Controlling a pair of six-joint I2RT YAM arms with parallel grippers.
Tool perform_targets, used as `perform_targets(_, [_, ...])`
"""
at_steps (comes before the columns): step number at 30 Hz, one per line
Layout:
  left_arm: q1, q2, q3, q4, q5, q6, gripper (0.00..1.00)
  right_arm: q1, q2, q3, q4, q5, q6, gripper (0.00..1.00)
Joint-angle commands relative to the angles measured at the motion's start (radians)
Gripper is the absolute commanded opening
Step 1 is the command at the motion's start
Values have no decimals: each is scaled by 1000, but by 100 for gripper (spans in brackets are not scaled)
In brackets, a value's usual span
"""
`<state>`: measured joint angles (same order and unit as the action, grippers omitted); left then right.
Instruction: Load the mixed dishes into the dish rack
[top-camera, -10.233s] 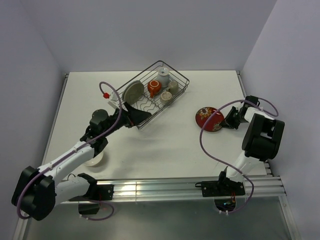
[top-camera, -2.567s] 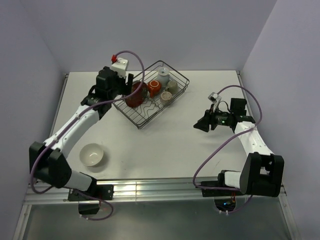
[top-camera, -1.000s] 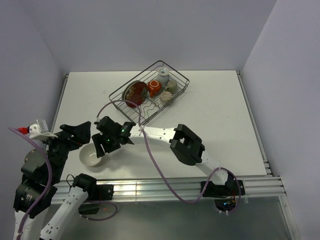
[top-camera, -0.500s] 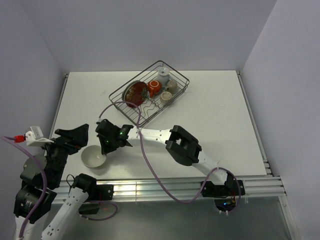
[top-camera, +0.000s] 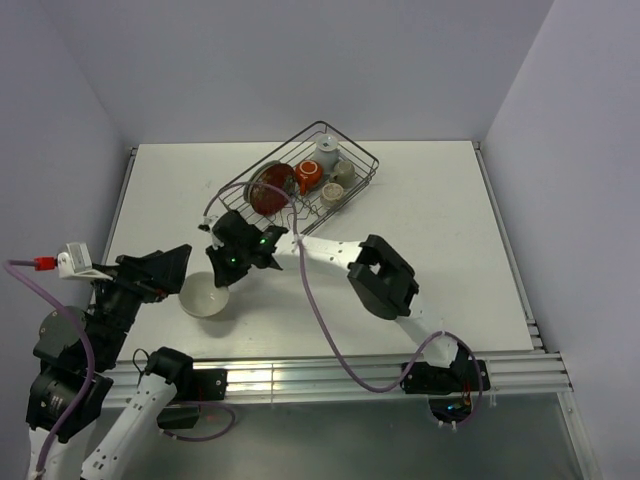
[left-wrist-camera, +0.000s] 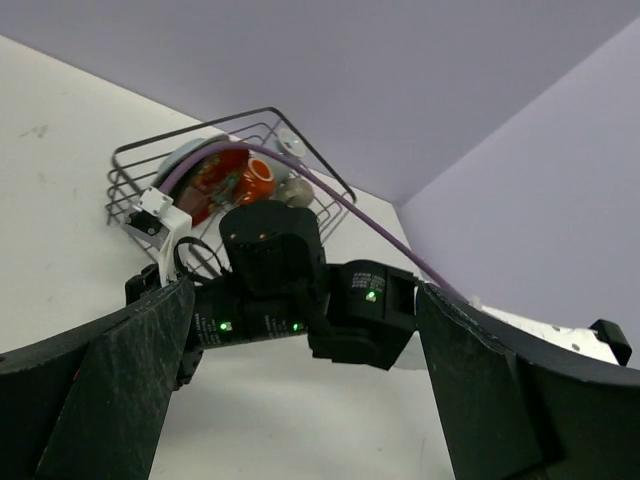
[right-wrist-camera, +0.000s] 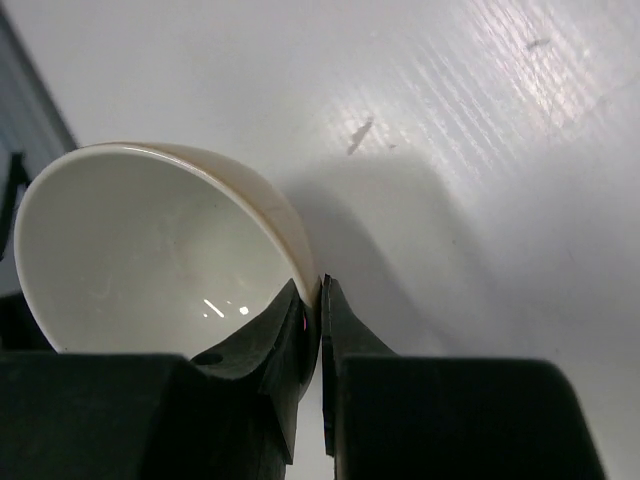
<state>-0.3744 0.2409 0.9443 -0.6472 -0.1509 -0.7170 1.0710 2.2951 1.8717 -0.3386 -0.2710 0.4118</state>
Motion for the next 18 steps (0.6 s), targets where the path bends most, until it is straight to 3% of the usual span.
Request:
perform_targets(1, [2,44,68,103,109,37,99,-3,-271,-8,63,-171,-229,0])
perform_targets(8, [2,181,120,204,218,24,99,-89,-485,-112,-54,-295,-381,0])
perform_targets(12, [2,287,105,300,264,-51,99,-224,-589,-175,-82,-301,-393,0])
perform_targets(18, [3,498,64,575,419,-224,99,-442,-747,-311,-73,-295,-396,0])
